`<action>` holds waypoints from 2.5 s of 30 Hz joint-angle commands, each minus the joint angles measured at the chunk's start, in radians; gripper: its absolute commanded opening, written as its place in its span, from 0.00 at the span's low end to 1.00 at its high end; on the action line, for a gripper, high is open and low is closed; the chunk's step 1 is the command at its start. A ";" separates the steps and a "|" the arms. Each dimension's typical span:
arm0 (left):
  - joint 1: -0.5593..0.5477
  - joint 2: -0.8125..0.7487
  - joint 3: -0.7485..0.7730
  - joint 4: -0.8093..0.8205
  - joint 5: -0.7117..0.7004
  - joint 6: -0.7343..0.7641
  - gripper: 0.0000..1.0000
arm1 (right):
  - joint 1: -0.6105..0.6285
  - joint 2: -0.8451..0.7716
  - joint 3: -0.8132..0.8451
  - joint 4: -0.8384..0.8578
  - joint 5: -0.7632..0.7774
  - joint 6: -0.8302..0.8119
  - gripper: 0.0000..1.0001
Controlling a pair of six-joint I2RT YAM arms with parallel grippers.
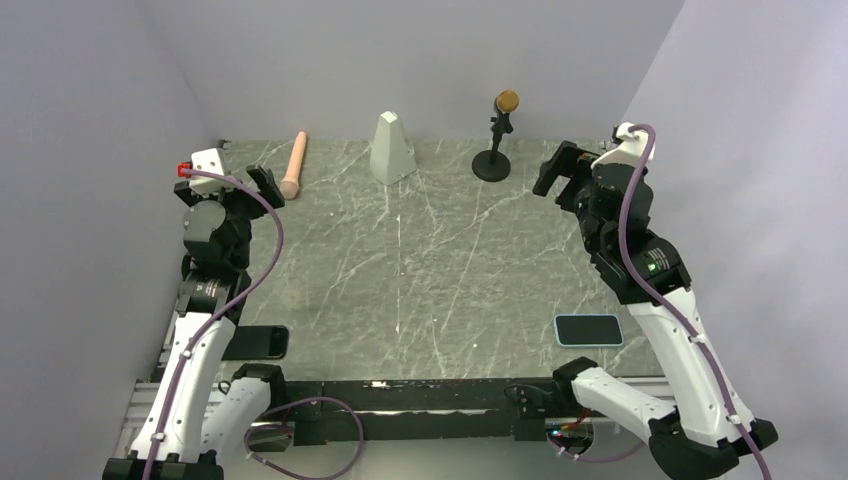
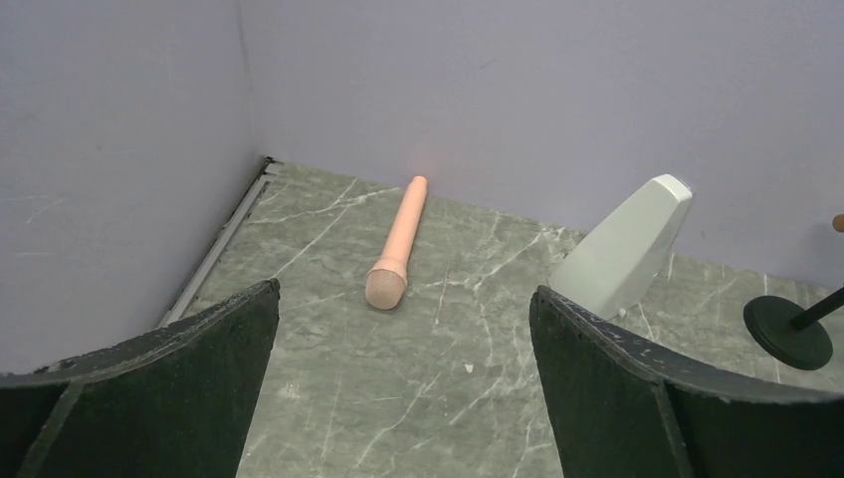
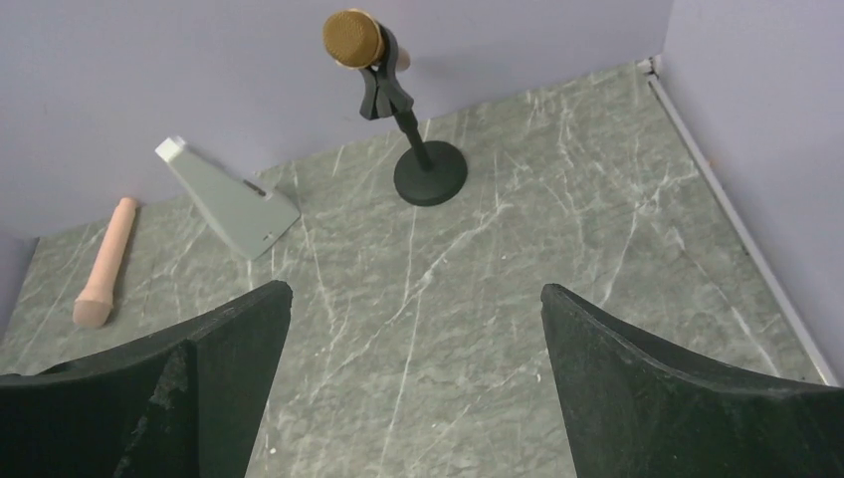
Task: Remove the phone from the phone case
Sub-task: Pick up the phone at the center of the board.
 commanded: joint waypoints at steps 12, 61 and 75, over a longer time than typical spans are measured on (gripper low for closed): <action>-0.004 0.024 0.050 0.019 0.031 -0.034 0.99 | -0.007 0.150 -0.112 -0.064 -0.138 0.173 1.00; -0.008 0.046 0.076 -0.026 0.054 -0.062 0.99 | -1.050 0.143 -0.786 -0.069 -0.457 0.591 1.00; -0.019 0.076 0.089 -0.040 0.093 -0.092 0.99 | -1.053 0.036 -0.797 -0.175 -0.307 0.608 1.00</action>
